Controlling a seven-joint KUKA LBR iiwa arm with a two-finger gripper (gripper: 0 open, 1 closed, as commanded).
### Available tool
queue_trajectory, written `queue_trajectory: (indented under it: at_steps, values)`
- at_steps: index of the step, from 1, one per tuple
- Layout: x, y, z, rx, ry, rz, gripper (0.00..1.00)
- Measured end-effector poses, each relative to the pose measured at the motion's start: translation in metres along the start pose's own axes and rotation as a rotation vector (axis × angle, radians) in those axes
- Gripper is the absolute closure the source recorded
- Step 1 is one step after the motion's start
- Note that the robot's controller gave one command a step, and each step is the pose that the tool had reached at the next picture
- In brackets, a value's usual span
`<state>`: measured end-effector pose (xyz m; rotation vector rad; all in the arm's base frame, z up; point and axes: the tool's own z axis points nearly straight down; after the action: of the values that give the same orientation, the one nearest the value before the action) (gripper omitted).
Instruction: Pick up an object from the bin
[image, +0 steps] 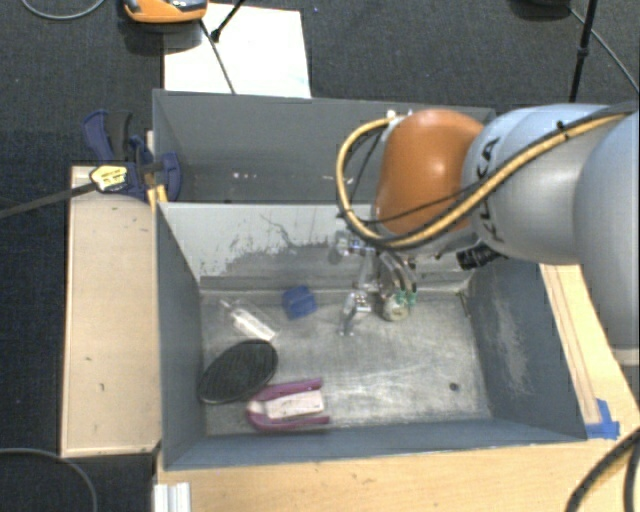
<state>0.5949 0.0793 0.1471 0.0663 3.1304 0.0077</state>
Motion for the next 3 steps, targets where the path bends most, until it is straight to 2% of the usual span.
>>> queue_trajectory:
  at_steps: [1, 2, 3]
  values:
    - [0.021, 0.081, 0.078, 0.001, 0.011, -0.166, 0.0]
    - [0.019, 0.059, 0.018, 0.003, 0.003, 0.02, 0.0]
    - [0.016, 0.041, 0.076, 0.002, 0.005, 0.085, 0.0]
